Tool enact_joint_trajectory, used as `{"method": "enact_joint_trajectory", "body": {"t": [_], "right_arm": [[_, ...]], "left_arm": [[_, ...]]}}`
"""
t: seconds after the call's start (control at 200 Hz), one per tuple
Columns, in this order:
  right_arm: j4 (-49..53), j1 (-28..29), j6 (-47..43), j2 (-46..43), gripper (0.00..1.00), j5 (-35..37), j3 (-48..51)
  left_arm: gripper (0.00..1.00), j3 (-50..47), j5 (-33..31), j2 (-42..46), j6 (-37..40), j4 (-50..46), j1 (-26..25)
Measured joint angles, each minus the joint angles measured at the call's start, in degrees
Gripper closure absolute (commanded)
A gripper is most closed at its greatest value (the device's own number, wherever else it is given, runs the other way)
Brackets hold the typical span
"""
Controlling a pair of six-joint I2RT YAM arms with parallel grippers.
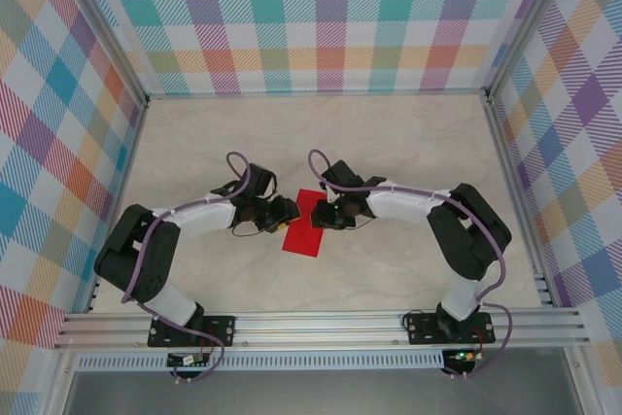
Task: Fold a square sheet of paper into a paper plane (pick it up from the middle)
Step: Turn over the paper at the center of the table.
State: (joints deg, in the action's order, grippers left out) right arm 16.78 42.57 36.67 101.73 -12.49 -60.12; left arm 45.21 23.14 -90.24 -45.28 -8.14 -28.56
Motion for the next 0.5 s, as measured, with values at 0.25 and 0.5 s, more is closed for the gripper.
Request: {"method": "enact_joint_trajectory", "body": {"t": [0.25,0.5], "right_arm": [[-3.0,-1.2,1.7,0.1,0.94,-0.7,0.6],[-3.5,-1.9,3.2,0.1,0.95,-0.6,2.1]], "left_arm": [[0.62,-1.1,2.5,0.0,-1.0,3.5,0.0],[0.62,-1.3,4.9,-1.6,-1.6,5.6,0.0]]}}
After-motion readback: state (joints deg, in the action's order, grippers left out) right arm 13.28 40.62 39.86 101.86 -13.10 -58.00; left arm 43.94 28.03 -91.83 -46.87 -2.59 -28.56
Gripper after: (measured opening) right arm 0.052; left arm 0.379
